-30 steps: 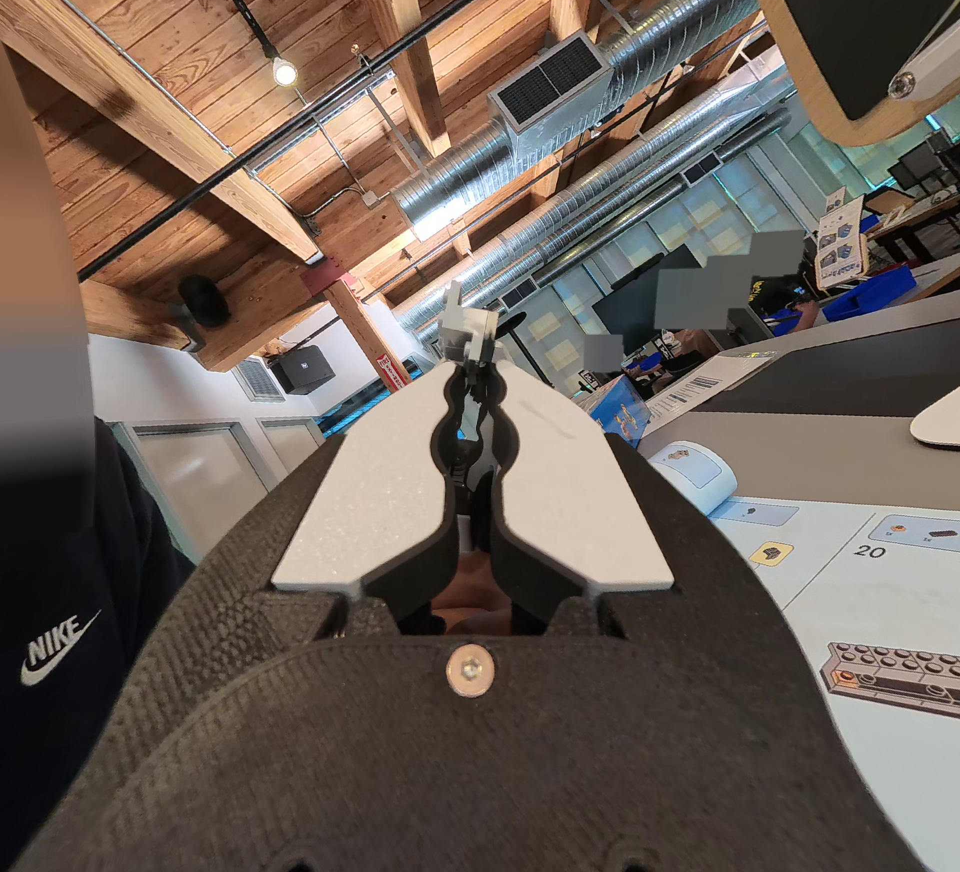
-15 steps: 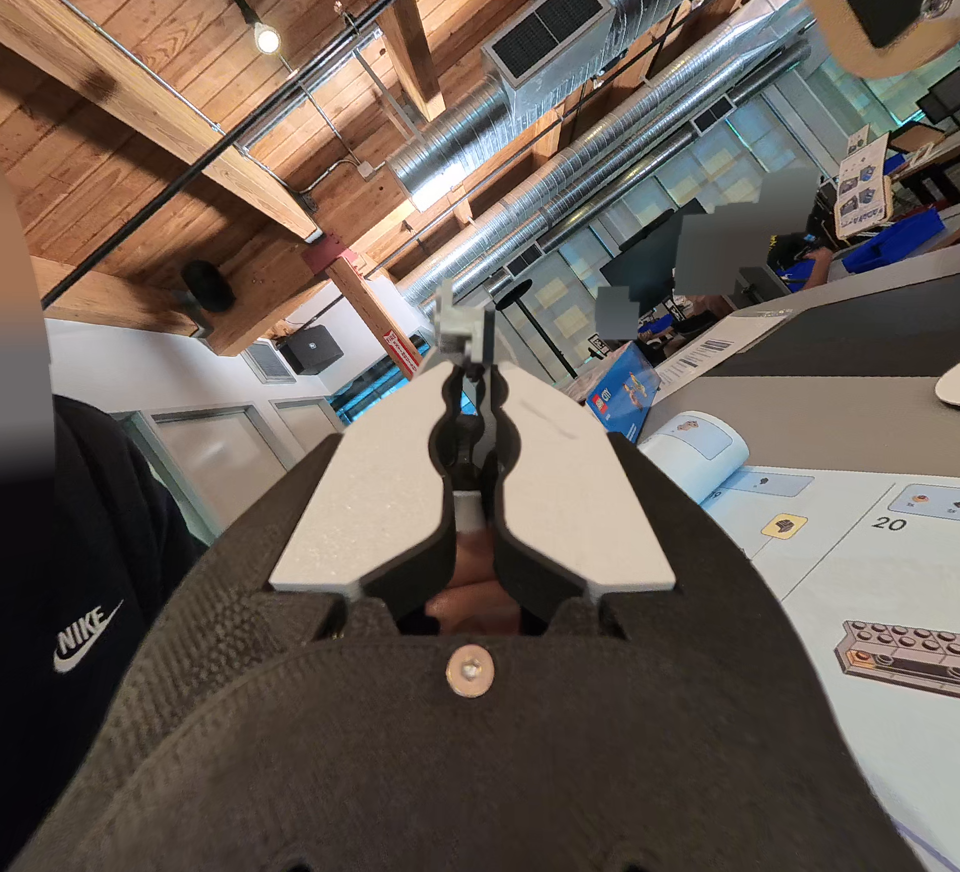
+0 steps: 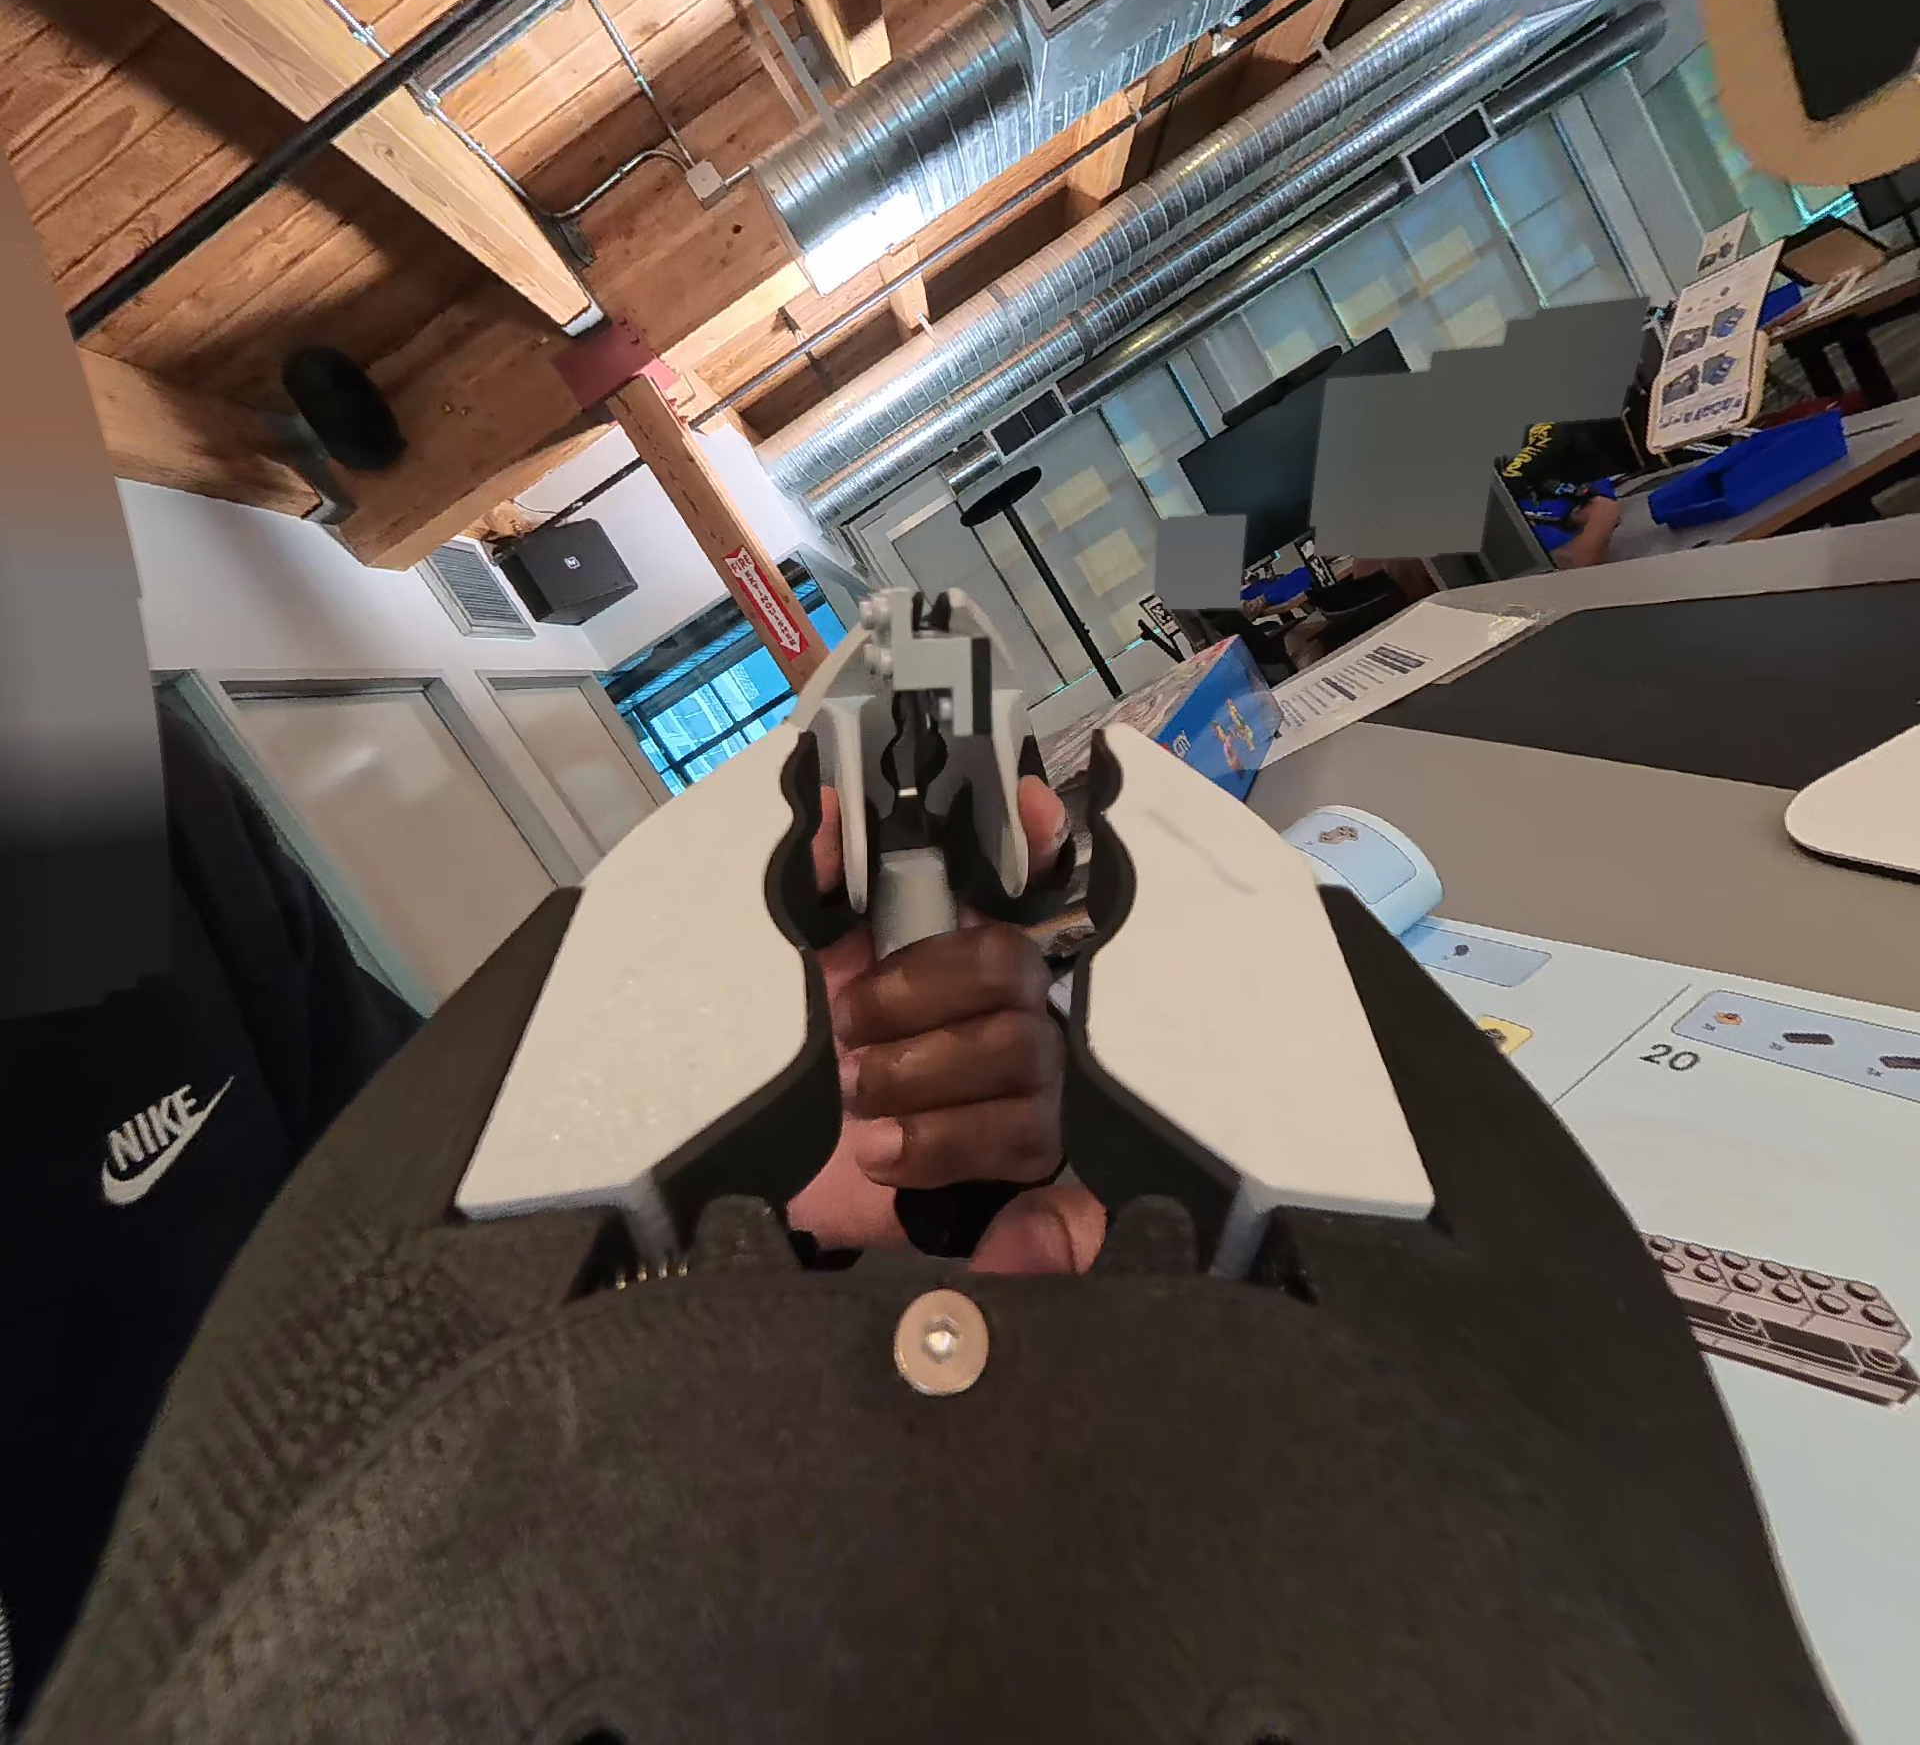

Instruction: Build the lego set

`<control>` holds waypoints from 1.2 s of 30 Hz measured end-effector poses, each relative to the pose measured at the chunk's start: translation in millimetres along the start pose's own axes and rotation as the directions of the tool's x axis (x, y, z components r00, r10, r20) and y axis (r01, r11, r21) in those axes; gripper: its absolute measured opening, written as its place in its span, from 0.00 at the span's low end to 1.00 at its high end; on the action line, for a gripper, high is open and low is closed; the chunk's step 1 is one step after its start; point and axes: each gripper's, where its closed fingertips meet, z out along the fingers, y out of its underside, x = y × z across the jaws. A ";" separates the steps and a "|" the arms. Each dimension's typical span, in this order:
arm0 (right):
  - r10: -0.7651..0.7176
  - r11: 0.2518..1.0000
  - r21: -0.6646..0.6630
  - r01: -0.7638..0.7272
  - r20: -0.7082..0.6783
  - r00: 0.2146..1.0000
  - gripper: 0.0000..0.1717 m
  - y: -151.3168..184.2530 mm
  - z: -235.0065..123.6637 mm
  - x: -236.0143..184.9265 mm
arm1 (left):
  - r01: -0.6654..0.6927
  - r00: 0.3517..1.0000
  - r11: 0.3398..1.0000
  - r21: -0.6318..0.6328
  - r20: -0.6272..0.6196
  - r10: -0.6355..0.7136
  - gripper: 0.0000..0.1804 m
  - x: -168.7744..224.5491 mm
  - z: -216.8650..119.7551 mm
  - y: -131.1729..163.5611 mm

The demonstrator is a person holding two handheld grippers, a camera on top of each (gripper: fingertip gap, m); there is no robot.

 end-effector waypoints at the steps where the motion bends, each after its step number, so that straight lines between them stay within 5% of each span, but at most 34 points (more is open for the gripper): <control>1: -0.016 1.000 -0.005 0.017 0.012 1.000 0.29 0.5 0.8 -3.3 | -0.031 0.999 0.999 -0.023 -0.019 0.031 0.02 4.1 1.1 2.0; 14: -0.241 0.969 -0.010 0.247 0.194 0.951 0.22 2.2 -2.8 -47.1 | -0.384 0.903 0.919 -0.088 -0.242 0.354 0.03 50.7 -2.6 7.5; 36: -0.279 0.956 -0.010 0.294 0.286 0.917 0.12 9.4 -5.3 -58.0 | -0.396 0.872 0.913 -0.102 -0.352 0.339 0.03 63.7 -9.2 17.9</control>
